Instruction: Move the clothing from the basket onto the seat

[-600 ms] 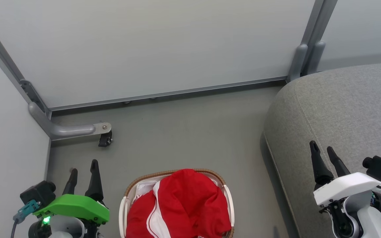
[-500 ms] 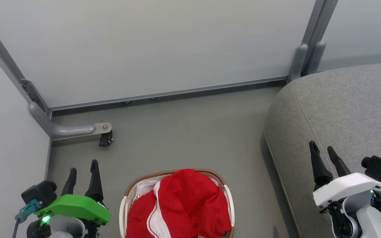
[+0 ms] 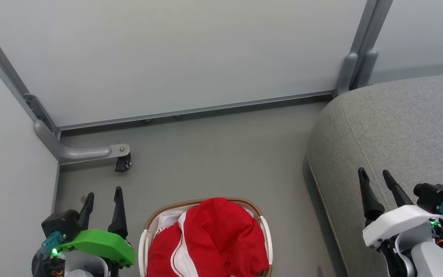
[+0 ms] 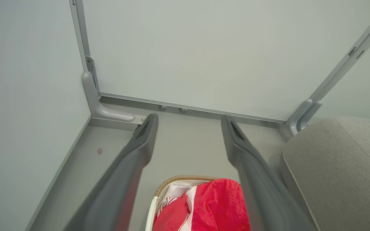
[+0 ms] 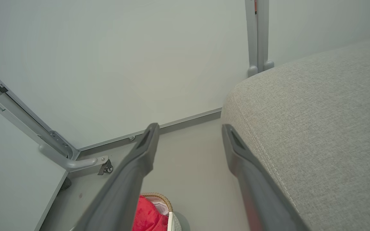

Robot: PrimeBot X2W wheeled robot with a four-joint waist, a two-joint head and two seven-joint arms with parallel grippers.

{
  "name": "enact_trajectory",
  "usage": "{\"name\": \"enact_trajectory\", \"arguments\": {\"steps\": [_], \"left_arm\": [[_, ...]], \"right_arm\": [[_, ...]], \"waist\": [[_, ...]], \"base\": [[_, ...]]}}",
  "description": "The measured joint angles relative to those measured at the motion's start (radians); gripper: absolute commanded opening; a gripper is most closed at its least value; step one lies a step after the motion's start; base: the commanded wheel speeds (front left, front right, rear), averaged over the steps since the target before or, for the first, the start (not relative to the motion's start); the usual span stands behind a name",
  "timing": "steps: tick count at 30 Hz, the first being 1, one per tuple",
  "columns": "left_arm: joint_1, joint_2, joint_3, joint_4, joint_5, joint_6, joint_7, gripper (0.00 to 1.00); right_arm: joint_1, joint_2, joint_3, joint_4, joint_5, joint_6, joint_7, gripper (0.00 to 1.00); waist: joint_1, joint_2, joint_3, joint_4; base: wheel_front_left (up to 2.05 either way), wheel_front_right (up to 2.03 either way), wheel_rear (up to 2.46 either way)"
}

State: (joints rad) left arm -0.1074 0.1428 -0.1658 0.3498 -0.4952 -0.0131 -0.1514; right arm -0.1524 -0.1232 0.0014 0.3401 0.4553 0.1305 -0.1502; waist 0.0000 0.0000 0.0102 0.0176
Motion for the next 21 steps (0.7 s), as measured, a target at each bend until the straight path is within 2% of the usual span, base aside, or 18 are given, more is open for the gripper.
{"name": "enact_trajectory", "arguments": {"steps": [11,21], "left_arm": [[0.017,-0.010,-0.003,0.002,0.098,-0.014,-0.026,1.00],[-0.003,-0.033,-0.002,0.008,0.188,-0.059,-0.046,1.00]], "right_arm": [[0.016,-0.001,0.014,0.020,-0.118,0.000,-0.027,1.00],[-0.027,-0.010,0.037,0.001,-0.221,0.000,-0.048,1.00]], "waist": [[0.0000,0.0000,-0.005,0.003],[0.0000,0.0000,0.055,-0.001]], "base": [[0.00,0.00,0.00],[0.00,0.00,0.00]]}}
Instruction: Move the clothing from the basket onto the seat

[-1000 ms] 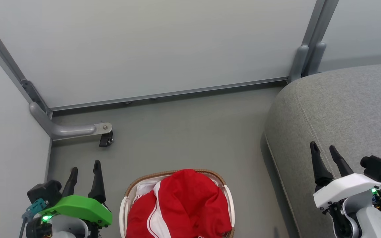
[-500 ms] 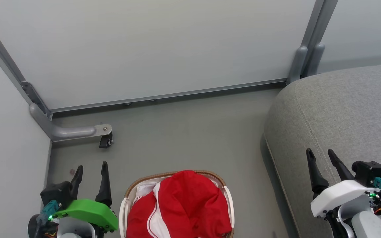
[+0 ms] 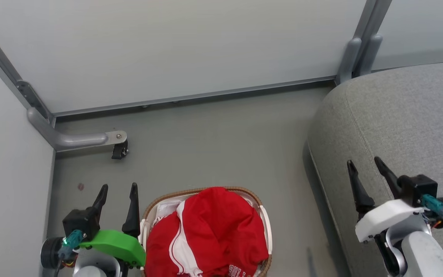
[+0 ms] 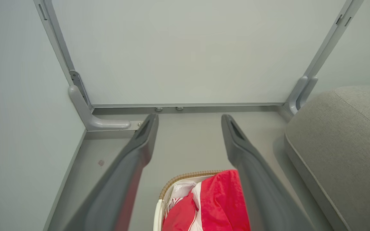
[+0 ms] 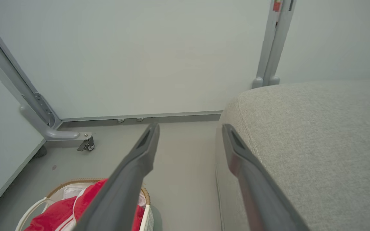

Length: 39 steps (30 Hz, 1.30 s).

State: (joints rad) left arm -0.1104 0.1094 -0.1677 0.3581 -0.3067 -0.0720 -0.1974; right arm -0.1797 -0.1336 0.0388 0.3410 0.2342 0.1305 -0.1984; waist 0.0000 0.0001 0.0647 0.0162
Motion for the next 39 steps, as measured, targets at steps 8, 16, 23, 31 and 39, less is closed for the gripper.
{"name": "enact_trajectory", "arguments": {"steps": [8,16,23,31,39], "left_arm": [[-0.126,-0.022,-0.023,0.082,0.057,-0.035,-0.019,1.00],[-0.272,-0.026,-0.067,0.181,0.119,-0.052,-0.034,1.00],[-0.382,-0.010,-0.101,0.287,0.169,-0.055,-0.048,1.00],[-0.477,0.031,-0.139,0.494,0.260,-0.054,-0.061,1.00],[-0.563,0.049,-0.170,0.650,0.303,-0.042,-0.065,1.00]], "right_arm": [[-0.121,0.005,0.010,-0.081,-0.092,0.000,-0.016,1.00],[-0.225,0.038,0.032,-0.169,-0.165,0.000,-0.033,1.00],[-0.292,0.058,0.063,-0.224,-0.220,0.000,-0.046,1.00],[-0.329,0.073,0.078,-0.254,-0.276,0.000,-0.059,1.00],[-0.346,0.080,0.095,-0.258,-0.288,0.000,-0.063,1.00]], "waist": [[0.0000,0.0000,0.124,-0.020],[0.0001,0.0000,0.267,-0.056],[0.0001,0.0000,0.397,-0.098],[0.0001,0.0000,0.538,-0.147],[0.0002,0.0000,0.658,-0.187]], "base": [[0.00,0.00,0.00],[0.00,0.00,0.00],[0.00,0.00,0.00],[0.00,0.00,0.00],[0.00,0.00,0.00]]}}
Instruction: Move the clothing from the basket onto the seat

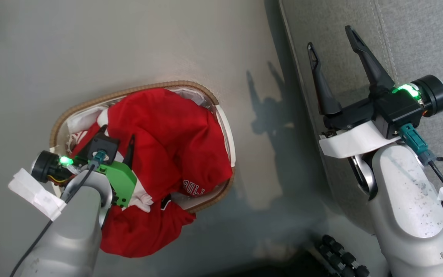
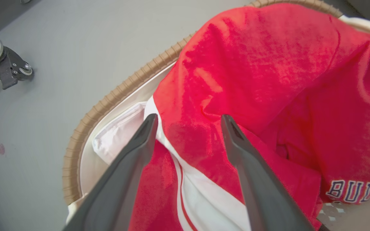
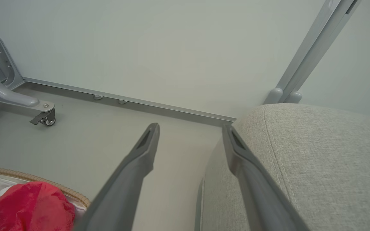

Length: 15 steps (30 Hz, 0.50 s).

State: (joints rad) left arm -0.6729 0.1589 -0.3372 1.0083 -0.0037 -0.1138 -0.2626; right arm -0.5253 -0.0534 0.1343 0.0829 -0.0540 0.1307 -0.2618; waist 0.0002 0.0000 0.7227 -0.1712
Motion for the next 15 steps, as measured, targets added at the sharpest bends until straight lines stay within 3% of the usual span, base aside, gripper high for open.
{"name": "enact_trajectory", "arguments": {"steps": [8,15], "left_arm": [[-0.088,0.011,0.006,0.130,-0.004,0.043,-0.002,1.00],[-0.146,0.010,-0.009,0.147,-0.007,0.044,-0.002,1.00]], "right_arm": [[-0.021,0.002,0.010,-0.016,0.024,0.000,0.000,1.00],[-0.031,0.002,0.013,-0.026,0.044,0.000,0.000,1.00]], "waist": [[0.0000,0.0000,0.091,-0.033],[0.0000,0.0000,0.145,-0.054]], "base": [[0.00,0.00,0.00],[0.00,0.00,0.00]]}}
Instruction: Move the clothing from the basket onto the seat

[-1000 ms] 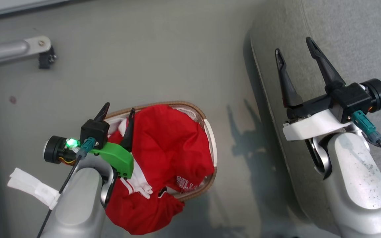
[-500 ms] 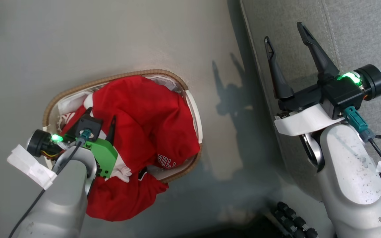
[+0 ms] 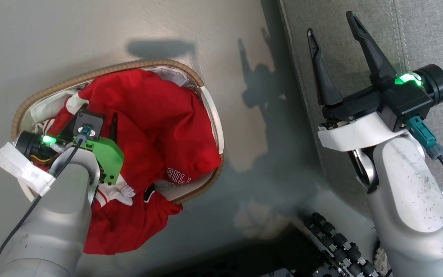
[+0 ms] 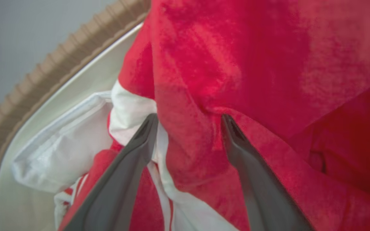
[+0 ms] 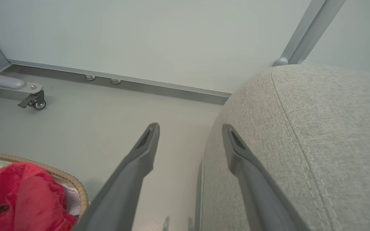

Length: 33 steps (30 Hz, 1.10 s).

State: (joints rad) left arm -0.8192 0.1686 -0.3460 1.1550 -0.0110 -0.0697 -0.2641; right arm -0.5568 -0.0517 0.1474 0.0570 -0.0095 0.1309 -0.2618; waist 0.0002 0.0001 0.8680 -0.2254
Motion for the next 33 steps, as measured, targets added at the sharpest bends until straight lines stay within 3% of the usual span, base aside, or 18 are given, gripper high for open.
{"name": "enact_trajectory", "arguments": {"steps": [10,11,13,21,33], "left_arm": [[-0.011,-0.017,-0.051,-0.061,-0.017,-0.049,0.000,1.00],[-0.011,-0.018,-0.053,-0.061,-0.025,-0.050,0.000,0.77],[-0.009,-0.018,-0.055,-0.053,-0.032,-0.053,0.000,0.02],[0.036,-0.023,-0.075,-0.031,-0.058,-0.058,0.000,0.00],[0.286,-0.064,-0.056,-0.190,-0.128,-0.058,0.000,0.00]], "right_arm": [[-0.009,0.001,0.007,-0.002,0.019,0.000,0.000,1.00],[-0.009,0.001,0.009,-0.002,0.019,0.000,0.000,1.00],[-0.009,0.001,0.012,0.001,0.021,0.000,0.000,1.00],[-0.004,0.001,0.015,0.025,0.017,0.000,0.000,1.00],[0.103,0.002,0.028,0.119,-0.014,0.000,-0.002,1.00]], "waist": [[-0.0001,0.0000,0.023,-0.014],[-0.0001,0.0000,0.021,-0.015],[-0.0001,0.0000,0.014,-0.018],[-0.0001,0.0000,-0.034,-0.034],[-0.0002,0.0000,-0.237,-0.026]], "base": [[0.00,0.00,0.00],[0.00,0.00,0.00],[0.00,0.00,0.00],[0.00,0.00,0.00],[0.00,0.00,0.00]]}}
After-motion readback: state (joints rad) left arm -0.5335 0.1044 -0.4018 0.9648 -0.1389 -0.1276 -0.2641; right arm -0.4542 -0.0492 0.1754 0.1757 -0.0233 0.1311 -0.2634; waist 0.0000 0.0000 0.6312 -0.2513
